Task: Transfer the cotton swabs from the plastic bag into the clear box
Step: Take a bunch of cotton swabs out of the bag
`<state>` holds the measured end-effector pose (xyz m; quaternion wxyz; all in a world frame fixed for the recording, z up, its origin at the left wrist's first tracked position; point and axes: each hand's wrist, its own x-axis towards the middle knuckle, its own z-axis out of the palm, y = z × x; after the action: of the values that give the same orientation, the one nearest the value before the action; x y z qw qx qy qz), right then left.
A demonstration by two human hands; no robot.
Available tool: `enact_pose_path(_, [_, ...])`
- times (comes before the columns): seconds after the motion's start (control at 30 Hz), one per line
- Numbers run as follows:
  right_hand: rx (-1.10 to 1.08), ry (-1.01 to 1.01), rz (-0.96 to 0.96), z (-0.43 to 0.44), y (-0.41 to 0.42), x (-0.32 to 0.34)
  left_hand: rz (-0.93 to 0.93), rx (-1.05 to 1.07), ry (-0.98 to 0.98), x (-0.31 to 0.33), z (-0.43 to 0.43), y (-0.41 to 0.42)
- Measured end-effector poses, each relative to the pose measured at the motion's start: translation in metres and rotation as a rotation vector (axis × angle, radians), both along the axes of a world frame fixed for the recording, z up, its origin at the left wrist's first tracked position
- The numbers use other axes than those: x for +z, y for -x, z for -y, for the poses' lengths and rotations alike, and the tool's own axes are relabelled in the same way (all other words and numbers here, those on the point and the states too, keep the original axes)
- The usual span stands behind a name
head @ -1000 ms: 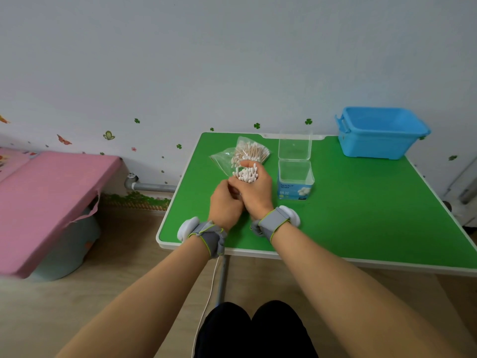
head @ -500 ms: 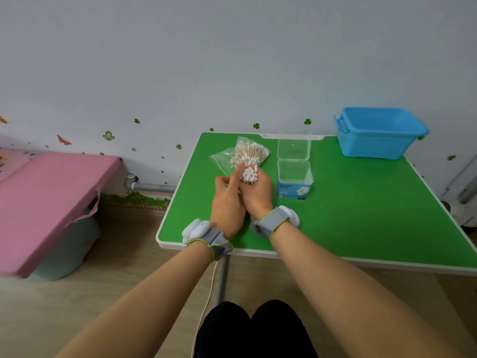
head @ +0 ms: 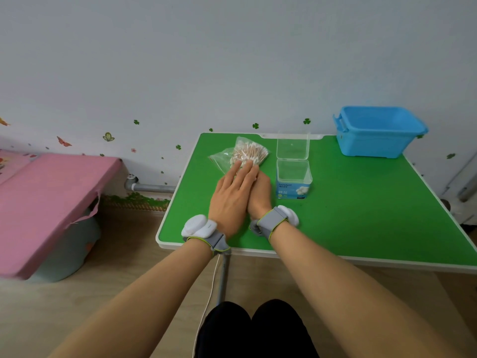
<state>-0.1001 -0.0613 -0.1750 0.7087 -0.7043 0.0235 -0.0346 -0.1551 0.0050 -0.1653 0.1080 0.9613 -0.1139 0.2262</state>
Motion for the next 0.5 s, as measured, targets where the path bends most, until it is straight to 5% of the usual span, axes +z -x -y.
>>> enact_pose_path(0.13, [-0.004,-0.063,0.005,0.000,-0.001,0.001,0.065,0.021,-0.042,0.001,0.000,-0.001])
enact_pose_path(0.2, [-0.027,0.066,0.084,-0.001,0.000,0.004,0.086,0.004,-0.093,0.001,0.002,0.000])
enact_pose_path(0.3, [-0.066,-0.090,0.128,0.003,0.001,-0.002,0.098,0.000,-0.113,0.002,0.002,0.001])
enact_pose_path(0.43, [-0.119,-0.062,0.103,0.002,0.001,-0.003,0.084,-0.019,-0.100,0.001,0.001,0.002])
enact_pose_path(0.5, [-0.099,0.104,0.106,0.001,0.003,-0.001,0.071,-0.002,-0.054,0.000,0.000,0.002])
